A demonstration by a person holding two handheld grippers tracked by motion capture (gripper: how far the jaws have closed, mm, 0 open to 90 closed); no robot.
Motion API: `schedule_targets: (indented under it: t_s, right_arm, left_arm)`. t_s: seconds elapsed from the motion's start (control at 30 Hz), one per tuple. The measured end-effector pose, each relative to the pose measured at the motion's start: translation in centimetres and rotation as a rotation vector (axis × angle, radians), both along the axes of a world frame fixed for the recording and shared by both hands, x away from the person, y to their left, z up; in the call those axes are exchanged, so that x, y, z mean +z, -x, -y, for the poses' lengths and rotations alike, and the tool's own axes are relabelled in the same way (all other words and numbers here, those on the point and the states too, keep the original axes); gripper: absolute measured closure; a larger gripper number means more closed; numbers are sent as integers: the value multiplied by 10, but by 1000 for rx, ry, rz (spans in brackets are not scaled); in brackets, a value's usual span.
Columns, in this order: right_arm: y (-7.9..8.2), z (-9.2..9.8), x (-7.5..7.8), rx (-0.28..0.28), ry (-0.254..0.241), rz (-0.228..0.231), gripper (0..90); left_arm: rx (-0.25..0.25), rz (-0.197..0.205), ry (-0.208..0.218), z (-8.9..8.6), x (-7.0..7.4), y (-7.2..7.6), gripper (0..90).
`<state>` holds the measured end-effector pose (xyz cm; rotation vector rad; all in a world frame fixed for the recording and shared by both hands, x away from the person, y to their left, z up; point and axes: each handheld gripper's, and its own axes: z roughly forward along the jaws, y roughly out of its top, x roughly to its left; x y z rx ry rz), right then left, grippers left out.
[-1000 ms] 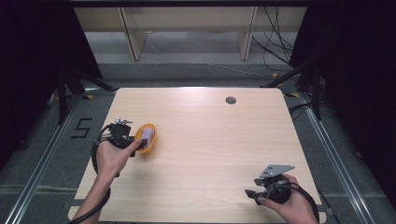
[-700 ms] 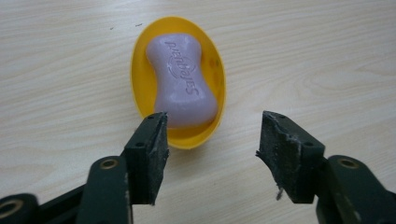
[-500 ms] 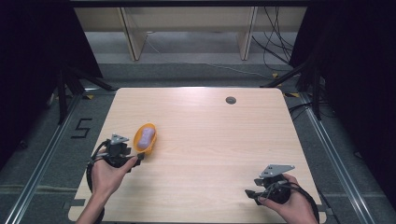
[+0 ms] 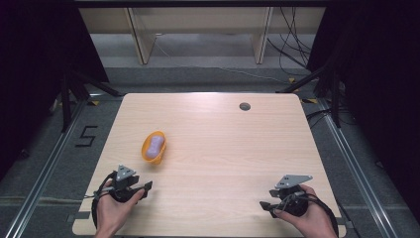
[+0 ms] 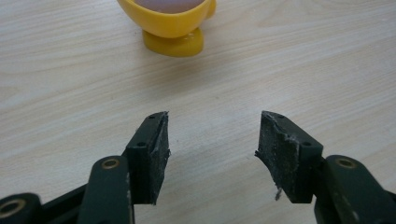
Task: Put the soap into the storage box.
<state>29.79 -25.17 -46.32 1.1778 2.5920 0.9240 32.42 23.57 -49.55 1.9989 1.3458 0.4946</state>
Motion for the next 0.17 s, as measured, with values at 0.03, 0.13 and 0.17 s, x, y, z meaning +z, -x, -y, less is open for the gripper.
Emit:
schedule_targets:
  t_s: [0.03, 0.13, 0.17]
  right_arm:
    - [0, 0, 0, 1, -1, 0, 438]
    - [0, 0, 0, 4, -3, -2, 438]
    - [0, 0, 0, 4, -3, -2, 438]
  left_arm:
    - [-2, 6, 4, 0, 1, 0, 419]
    - [8, 21, 23, 1, 2, -1, 399]
    - [15, 14, 35, 1, 2, -1, 393]
